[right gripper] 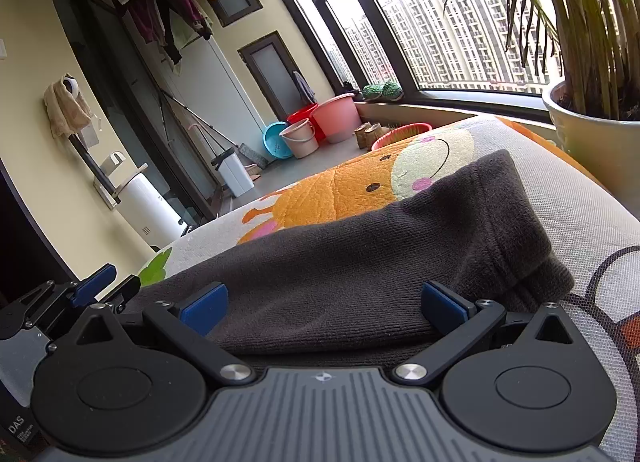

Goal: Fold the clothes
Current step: 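Roll the left gripper and grasp the drawstring waistband end, then lift the waistband end with the left gripper off the board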

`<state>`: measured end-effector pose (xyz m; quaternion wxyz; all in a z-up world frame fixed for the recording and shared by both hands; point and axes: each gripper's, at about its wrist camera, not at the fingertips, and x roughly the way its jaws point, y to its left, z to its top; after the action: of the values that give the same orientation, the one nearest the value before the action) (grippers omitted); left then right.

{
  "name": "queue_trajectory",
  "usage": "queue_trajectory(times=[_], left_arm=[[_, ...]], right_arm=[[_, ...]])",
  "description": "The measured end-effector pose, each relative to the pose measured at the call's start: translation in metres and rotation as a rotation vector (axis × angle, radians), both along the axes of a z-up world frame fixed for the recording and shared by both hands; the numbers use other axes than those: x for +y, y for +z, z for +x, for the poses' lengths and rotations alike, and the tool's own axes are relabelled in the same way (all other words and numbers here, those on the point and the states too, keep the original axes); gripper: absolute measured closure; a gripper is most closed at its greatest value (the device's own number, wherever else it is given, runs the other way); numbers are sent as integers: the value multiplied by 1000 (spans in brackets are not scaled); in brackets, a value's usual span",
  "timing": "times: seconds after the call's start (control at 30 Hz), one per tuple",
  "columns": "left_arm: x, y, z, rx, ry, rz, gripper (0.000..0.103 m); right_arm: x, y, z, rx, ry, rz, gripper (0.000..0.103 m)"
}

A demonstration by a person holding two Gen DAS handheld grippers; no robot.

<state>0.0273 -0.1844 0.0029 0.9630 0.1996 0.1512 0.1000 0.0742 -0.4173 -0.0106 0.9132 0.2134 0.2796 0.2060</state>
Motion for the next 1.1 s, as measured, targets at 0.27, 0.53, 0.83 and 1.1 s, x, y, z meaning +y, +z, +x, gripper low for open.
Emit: queue_trajectory(times=[0.27,0.53,0.83,1.1], left_arm=[[159,17,-34,6,307,-897,24],[179,-11,-21,92,316,-1105,10],[165,-13,9,119,338,-1067,45],[157,-11,7,116,346,-973,61]], right_arm=[[-3,-1,1,0,0,3,0],[-3,-2,2,0,-1,7,0],[-4,-2,3,0,-2,20,0],[-6,-4,2,0,-3,30,0]])
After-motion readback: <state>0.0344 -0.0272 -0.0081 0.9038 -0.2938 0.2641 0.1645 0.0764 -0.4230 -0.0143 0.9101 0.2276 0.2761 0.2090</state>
